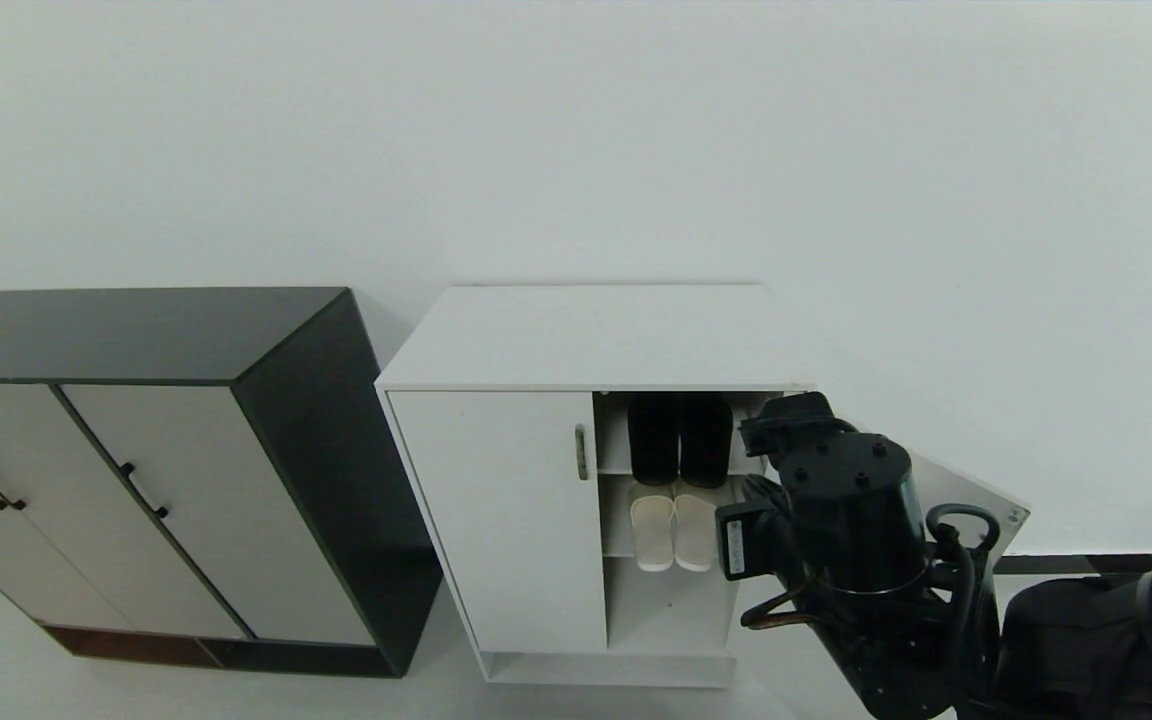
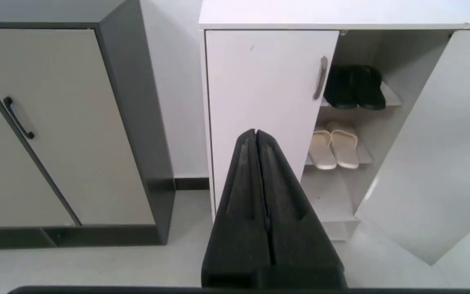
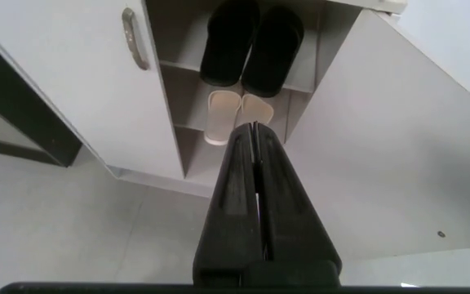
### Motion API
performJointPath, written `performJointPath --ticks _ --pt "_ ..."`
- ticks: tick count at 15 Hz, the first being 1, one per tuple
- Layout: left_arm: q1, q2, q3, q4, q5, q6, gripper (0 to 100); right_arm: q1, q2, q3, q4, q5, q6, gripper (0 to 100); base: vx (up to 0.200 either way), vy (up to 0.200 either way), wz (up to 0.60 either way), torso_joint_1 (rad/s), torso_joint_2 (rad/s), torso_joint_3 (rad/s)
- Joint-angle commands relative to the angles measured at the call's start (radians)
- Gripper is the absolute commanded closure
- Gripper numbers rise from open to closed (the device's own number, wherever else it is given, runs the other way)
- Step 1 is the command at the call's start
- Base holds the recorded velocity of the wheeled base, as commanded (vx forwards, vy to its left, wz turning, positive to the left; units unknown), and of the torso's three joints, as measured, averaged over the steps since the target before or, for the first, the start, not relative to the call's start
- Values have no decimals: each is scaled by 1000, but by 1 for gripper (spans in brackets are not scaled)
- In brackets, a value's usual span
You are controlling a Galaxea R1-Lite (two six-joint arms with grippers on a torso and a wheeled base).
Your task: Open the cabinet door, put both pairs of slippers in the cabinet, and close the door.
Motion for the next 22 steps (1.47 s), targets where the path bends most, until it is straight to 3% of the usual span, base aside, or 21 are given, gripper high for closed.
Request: performJointPath --ticks 1,10,15,19,22 --pt "0 1 0 0 0 0 100 2 0 6 -1 3 -1 100 0 0 0 0 0 0" --pt "0 1 0 0 0 -2 100 0 0 9 -13 1 -31 100 0 0 -600 4 1 1" --pt "0 1 0 0 0 -2 100 -67 -2 -12 -22 -1 -83 100 0 0 0 0 0 0" --pt "0 1 0 0 0 0 100 -182 27 -139 -4 26 -87 100 0 0 0 0 0 0" --pt "0 1 0 0 0 0 100 -189 27 -129 -4 36 -87 100 -200 0 0 7 1 -2"
